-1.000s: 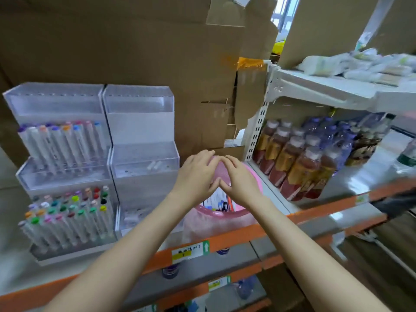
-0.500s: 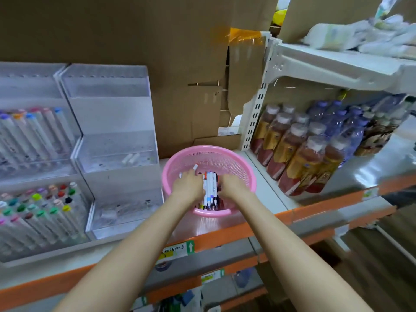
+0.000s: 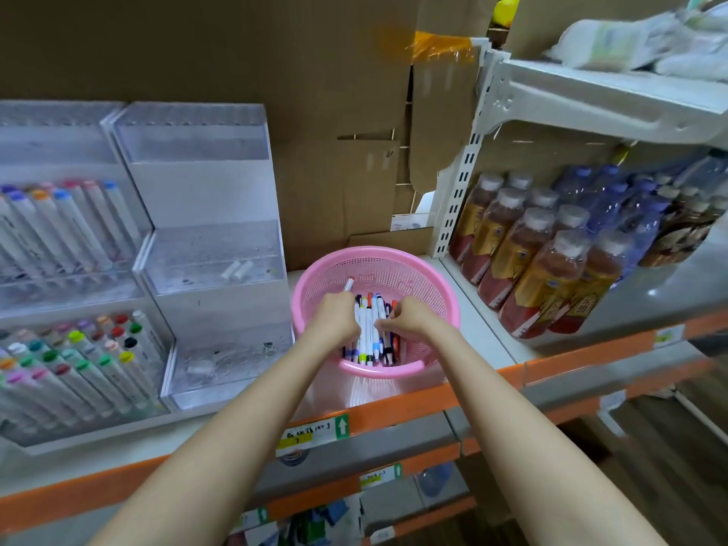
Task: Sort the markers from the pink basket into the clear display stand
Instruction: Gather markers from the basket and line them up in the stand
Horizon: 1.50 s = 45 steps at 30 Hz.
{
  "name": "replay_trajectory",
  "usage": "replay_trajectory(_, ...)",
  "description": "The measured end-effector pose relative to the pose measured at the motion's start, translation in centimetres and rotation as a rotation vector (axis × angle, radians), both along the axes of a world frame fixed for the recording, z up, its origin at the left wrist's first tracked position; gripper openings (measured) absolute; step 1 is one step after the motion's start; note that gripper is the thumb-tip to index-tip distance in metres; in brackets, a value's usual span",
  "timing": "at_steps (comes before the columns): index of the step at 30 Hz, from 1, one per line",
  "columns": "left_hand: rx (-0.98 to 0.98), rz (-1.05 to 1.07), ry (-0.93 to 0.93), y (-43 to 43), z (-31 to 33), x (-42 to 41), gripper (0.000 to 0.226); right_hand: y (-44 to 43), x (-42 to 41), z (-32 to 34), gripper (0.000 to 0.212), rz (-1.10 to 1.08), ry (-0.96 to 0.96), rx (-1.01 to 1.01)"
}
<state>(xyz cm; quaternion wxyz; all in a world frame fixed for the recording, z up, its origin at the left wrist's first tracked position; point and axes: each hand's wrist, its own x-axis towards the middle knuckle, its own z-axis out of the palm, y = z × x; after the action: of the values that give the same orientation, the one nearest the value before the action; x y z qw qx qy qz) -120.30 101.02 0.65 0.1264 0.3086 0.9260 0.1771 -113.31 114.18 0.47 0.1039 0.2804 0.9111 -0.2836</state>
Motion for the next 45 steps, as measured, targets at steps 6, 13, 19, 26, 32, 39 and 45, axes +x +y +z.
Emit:
replay_trajectory(6, 0.013, -0.003, -0.055, -0.3, 0.7, 0.3, 0.024, -0.2, 0.2, 0.3, 0.044, -0.017, 0.031, -0.075)
replay_trajectory(13, 0.052, 0.002, -0.115, -0.2, 0.6, 0.3, 0.010, 0.0, 0.2, -0.2, 0.030, -0.111, 0.123, -0.148)
replay_trajectory(19, 0.197, 0.086, -0.177, -0.3, 0.3, 0.1, 0.026, 0.3, 0.2, -0.5, 0.020, -0.128, 0.202, -0.187)
replay_trajectory(26, 0.381, 0.048, -0.196, -0.7, 0.5, 0.0, 0.067, 0.3, 0.4, -0.2, 0.026, -0.148, 0.376, -0.209)
replay_trajectory(32, 0.524, 0.007, -0.203, -1.5, 1.2, 0.6, 0.061, -0.4, 1.4, 0.6, 0.058, -0.024, 0.513, -0.150)
replay_trajectory(39, 0.796, 0.020, -0.124, -2.4, 2.7, 1.6, 0.055, -2.5, 2.2, 2.8, 0.054, 0.048, 0.638, -0.126)
replay_trajectory(45, 0.846, -0.033, 0.111, -4.9, 4.7, 2.1, 0.054, -4.9, 3.1, 5.7, 0.055, 0.128, 0.752, -0.093)
